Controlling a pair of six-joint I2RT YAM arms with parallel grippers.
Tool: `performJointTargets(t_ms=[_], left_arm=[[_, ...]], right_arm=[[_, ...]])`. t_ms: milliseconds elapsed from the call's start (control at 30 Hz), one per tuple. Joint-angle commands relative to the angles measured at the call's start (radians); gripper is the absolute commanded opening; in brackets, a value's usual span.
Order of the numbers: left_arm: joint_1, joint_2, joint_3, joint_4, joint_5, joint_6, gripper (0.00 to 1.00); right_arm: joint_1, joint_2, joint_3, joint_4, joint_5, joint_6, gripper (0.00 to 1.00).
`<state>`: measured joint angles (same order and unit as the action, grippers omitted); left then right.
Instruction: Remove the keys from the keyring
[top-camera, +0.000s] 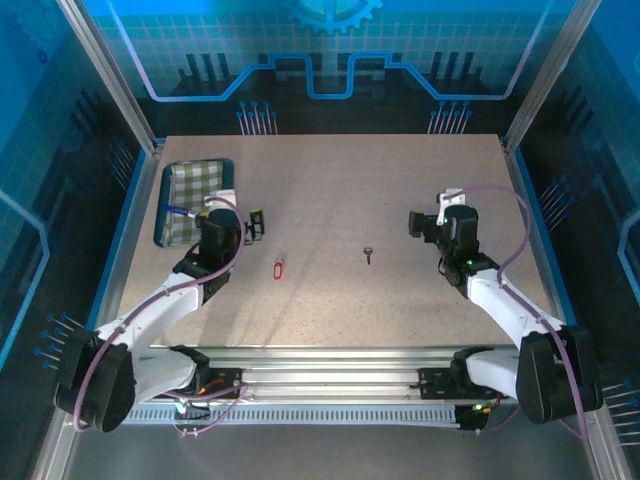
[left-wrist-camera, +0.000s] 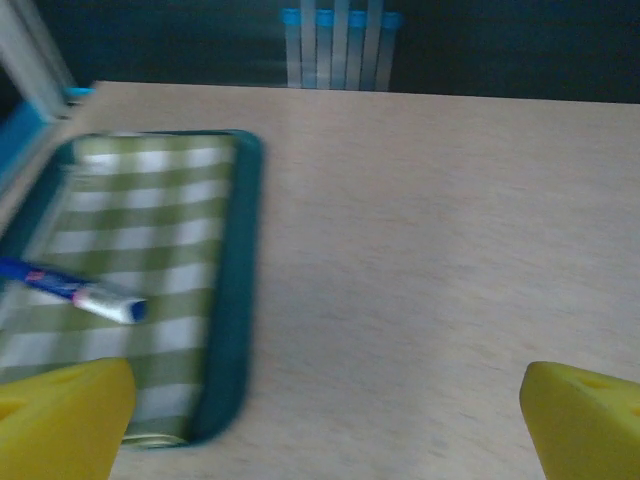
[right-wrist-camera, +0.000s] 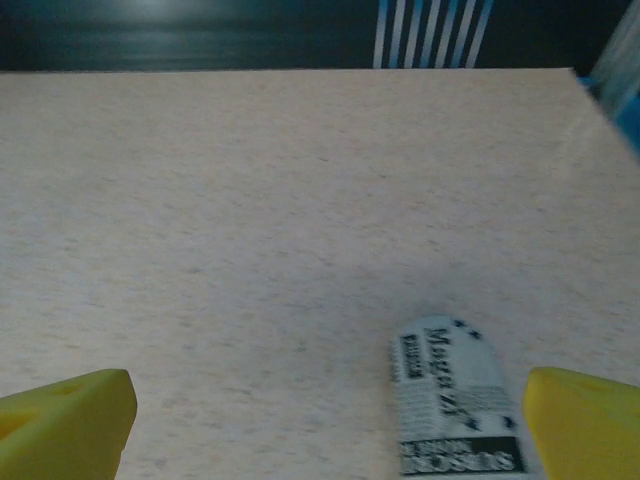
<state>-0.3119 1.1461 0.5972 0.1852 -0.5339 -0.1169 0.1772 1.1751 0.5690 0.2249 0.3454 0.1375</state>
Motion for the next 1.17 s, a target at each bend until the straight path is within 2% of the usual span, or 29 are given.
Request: performJointTargets(t_ms=[0,67,133,200,267,333,433,467,500,533,567,600,733,833,933,1033,1133], left_arm=[[0.078,0.086,-0.076,0.232,-0.087,0.155,1.0],[0.116,0.152,-0.099,0.302,-0.098,0.151,0.99],[0.148,0.201,-0.181,0.512,-0.041,0.155,0.99],[0.166,0.251,-0.226,0.641,-0.031,0.142,0.99],[0.188,0.308,-0.269,0.766,0.028,0.115,0.99],[0.191,0.357,-0.281,0.86,0.09,0.149,0.99],[0.206,0.384,-0.31,0.896,0.176,0.136,0.99],[0.209,0.448,-0.332,1.024,0.185,0.164,0.99],[0.206,0.463,-0.333,1.08,0.182,0.172,0.99],[0.21,0.414,-0.31,0.951,0.186,0.14,0.99],[0.216,0.4,-0.267,0.838,0.176,0.125,0.99],[0.22,0.419,-0.242,0.817,0.177,0.132,0.99],[0.229,0.415,-0.249,0.824,0.193,0.126,0.99],[0.229,0.414,-0.249,0.821,0.192,0.125,1.0],[0.229,0.414,-0.248,0.82,0.192,0.125,0.99],[0.229,0.414,-0.249,0.821,0.193,0.125,0.99],[0.228,0.414,-0.249,0.822,0.193,0.125,0.99]], right_arm=[[0.003,0.06,-0.085,0.233,0.154,-0.135,1.0],[0.001,0.113,-0.135,0.376,0.146,-0.149,1.0],[-0.004,0.177,-0.19,0.547,0.125,-0.152,1.0],[-0.004,0.242,-0.228,0.682,0.085,-0.159,1.0],[-0.006,0.311,-0.261,0.82,0.046,-0.173,1.0],[-0.017,0.305,-0.27,0.806,-0.021,-0.169,1.0],[-0.053,0.396,-0.308,0.984,-0.138,-0.18,1.0],[-0.068,0.359,-0.289,0.881,-0.181,-0.166,1.0],[-0.09,0.344,-0.26,0.801,-0.226,-0.153,1.0],[-0.102,0.363,-0.236,0.787,-0.224,-0.145,1.0],[-0.102,0.361,-0.205,0.723,-0.169,-0.127,1.0],[-0.092,0.352,-0.183,0.662,-0.129,-0.115,1.0],[-0.031,0.372,-0.233,0.802,-0.046,-0.173,1.0],[-0.028,0.373,-0.221,0.776,-0.035,-0.17,1.0],[-0.082,0.362,-0.181,0.682,-0.119,-0.129,1.0],[-0.079,0.363,-0.186,0.692,-0.104,-0.131,1.0],[-0.045,0.369,-0.205,0.741,-0.035,-0.151,1.0]])
